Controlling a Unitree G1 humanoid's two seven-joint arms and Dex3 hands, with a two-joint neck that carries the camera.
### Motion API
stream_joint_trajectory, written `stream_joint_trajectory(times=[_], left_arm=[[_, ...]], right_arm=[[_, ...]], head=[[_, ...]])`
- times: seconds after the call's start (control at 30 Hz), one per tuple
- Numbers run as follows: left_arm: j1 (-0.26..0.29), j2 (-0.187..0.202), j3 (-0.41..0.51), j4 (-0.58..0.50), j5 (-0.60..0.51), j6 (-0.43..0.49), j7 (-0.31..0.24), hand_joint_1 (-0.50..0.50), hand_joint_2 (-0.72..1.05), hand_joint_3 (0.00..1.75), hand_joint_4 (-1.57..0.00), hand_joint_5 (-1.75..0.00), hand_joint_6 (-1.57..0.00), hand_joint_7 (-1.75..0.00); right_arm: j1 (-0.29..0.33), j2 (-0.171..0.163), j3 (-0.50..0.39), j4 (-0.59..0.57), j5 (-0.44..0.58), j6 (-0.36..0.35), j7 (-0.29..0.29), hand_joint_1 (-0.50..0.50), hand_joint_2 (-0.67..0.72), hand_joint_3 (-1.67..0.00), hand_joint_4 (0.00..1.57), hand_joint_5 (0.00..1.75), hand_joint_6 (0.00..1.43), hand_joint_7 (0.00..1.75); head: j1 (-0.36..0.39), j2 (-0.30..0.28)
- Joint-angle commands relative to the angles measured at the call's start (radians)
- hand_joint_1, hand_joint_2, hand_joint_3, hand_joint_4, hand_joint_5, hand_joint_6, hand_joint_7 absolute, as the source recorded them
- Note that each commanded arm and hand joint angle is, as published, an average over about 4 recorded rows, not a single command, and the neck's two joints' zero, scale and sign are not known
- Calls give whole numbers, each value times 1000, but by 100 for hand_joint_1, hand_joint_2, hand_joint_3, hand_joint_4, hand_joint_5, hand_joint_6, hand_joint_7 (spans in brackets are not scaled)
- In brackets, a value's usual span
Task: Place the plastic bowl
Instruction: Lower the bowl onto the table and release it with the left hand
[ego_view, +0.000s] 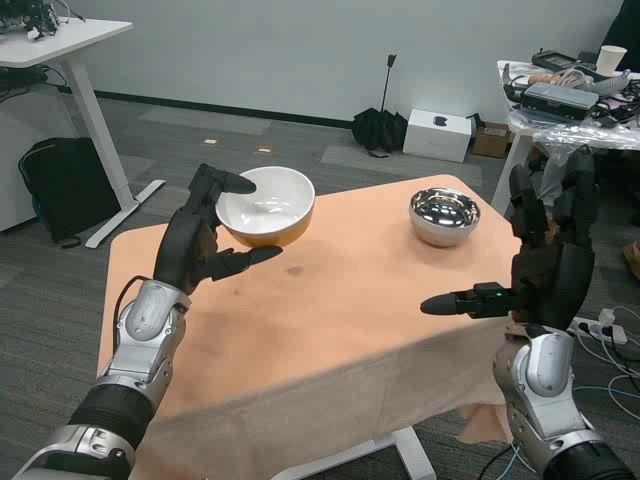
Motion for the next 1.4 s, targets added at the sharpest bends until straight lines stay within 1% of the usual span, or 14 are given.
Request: stream_joint_trajectory(times=[0.03,0.1,0.5,0.73,0.87,0.93,1.07,1.2,1.3,1.4], left_arm=[[37,-9,0,-62,-11,-12,7,-50,105,44,-82,-164,-136,-168],[37,-9,0,-62,-11,-12,7,-50,105,44,-82,-164,-136,-168],[37,-9,1,-65,-11,-12,7,-50,105,44,-83,-164,-136,-168],[37,-9,3,-50,-9,-13,6,-50,105,44,-86,-164,-136,-168],[33,-4,5,20,-6,-12,5,-50,105,44,-86,-164,-137,-168],[30,2,5,67,-4,-13,3,-50,105,44,-85,-164,-138,-168],[22,7,0,157,12,-14,3,-50,105,44,-82,-164,-137,-168],[10,6,-5,244,44,-14,1,-50,105,44,-79,-164,-137,-168],[-5,9,-8,306,78,-14,0,-50,105,44,-79,-164,-139,-168],[-13,11,-12,346,110,-11,-5,-50,105,44,-73,-164,-139,-168]], right_arm=[[-13,-6,16,1,3,-6,-1,-38,34,0,49,0,0,0],[-13,-6,16,1,3,-6,-1,-38,34,0,49,0,0,0],[-13,-5,16,0,3,-8,-1,-38,34,0,49,0,0,0],[-13,-5,16,2,3,-7,-1,-38,34,0,51,0,0,0],[-13,-3,16,3,4,-8,-1,-38,34,0,51,0,0,0],[-13,-3,16,4,4,-8,-1,-36,34,0,51,0,0,0],[-13,-3,16,4,3,-8,-1,-38,34,0,51,0,0,0],[-13,-3,17,4,3,-8,-1,-38,34,0,51,0,0,0],[-13,-3,17,3,3,-8,-1,-38,34,0,51,0,0,0],[-11,-2,18,0,3,-8,-1,-38,34,0,51,0,0,0]], head=[[23,-21],[13,-15],[16,-15],[13,-16],[12,-17],[12,-19],[12,-19],[14,-23],[14,-23],[14,-39]])
